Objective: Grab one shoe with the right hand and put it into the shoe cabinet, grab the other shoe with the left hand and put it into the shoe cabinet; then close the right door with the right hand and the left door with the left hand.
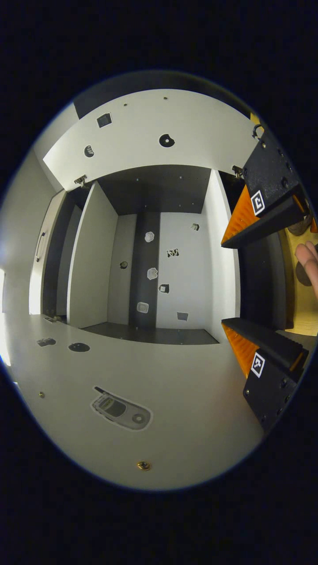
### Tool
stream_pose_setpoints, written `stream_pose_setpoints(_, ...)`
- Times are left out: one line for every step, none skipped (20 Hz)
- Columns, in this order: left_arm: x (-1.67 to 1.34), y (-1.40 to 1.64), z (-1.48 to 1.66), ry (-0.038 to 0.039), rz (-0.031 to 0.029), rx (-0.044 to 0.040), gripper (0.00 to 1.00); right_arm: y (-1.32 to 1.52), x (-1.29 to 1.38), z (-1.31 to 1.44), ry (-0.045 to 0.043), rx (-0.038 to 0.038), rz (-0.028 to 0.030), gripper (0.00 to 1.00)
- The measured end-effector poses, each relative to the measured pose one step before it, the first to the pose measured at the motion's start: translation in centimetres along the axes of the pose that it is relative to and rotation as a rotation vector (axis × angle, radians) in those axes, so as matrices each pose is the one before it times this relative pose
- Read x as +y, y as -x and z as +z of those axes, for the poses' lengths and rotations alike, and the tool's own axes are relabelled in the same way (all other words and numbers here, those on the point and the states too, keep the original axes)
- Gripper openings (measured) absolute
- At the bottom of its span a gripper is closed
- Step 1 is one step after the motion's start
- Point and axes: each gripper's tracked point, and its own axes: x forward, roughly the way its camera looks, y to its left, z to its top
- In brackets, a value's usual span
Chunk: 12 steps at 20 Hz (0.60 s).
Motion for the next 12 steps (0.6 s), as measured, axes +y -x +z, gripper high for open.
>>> stream_pose_setpoints(-0.27,-0.195,-0.191,0.00953,-0.01375,0.00742,0.96,-0.75,-0.042,0.098,-0.02087,0.01094,-0.01024,0.94)
stream_pose_setpoints(-0.366,-0.237,-0.241,0.01155,-0.01704,0.00756,0.96,-0.673,-0.173,0.116,-0.02806,0.01507,-0.00821,0.89)
stream_pose_setpoints(-0.221,-0.283,-0.323,0.01062,-0.01365,0.01305,0.96,-0.379,0.159,0.154,-0.03425,0.01166,0.00484,0.88)
stream_pose_setpoints(-0.157,-0.146,-0.389,0.00827,-0.01277,0.01132,0.96,-0.313,0.065,0.25,-0.04404,0.01787,-0.00104,0.86)
stream_pose_setpoints(-0.165,-0.251,-0.195,0.00357,-0.01306,0.00887,0.96,-0.888,0.24,-0.197,-0.04148,0.01498,0.00966,0.76)
stream_pose_setpoints(-0.02,-0.296,-0.228,0.00121,-0.00622,0.00522,0.96,-0.987,0.307,0.193,-0.0246,0.00767,0.01307,0.67)
stream_pose_setpoints(0.109,-0.258,-0.108,0.00045,0.00451,0.00438,0.96,-0.129,-0.295,-0.088,-0.01851,0.01,-0.01574,0.67)
stream_pose_setpoints(0.152,-0.229,-0.048,-0.00125,0.00266,0.00123,0.97,-0.43,0.018,0.144,-0.00682,-0.00066,0.00009,0.53)
stream_pose_setpoints(-0.221,-0.138,-0.065,-0.00342,-0.00838,0.00128,0.97,-0.541,0.321,-0.074,0.0063,-0.00082,0.00972,0.51)
stream_pose_setpoints(-0.35,-0.039,-0.13,-0.00136,-0.01053,0.0038,0.96,-0.612,-0.027,-0.11,0.00884,0.00212,-0.00785,0.51)
stream_pose_setpoints(-0.18,-0.122,-0.032,-0.002,-0.00852,-0.00037,0.96,-0.326,-0.668,-0.45,0.00816,0.01314,-0.03607,0.51)
stream_pose_setpoints(0.03,-0.097,-0.196,-0.00289,-0.00165,0.00436,0.97,-1.496,0.025,-0.111,-0.02343,0.00653,0.01378,0.29)
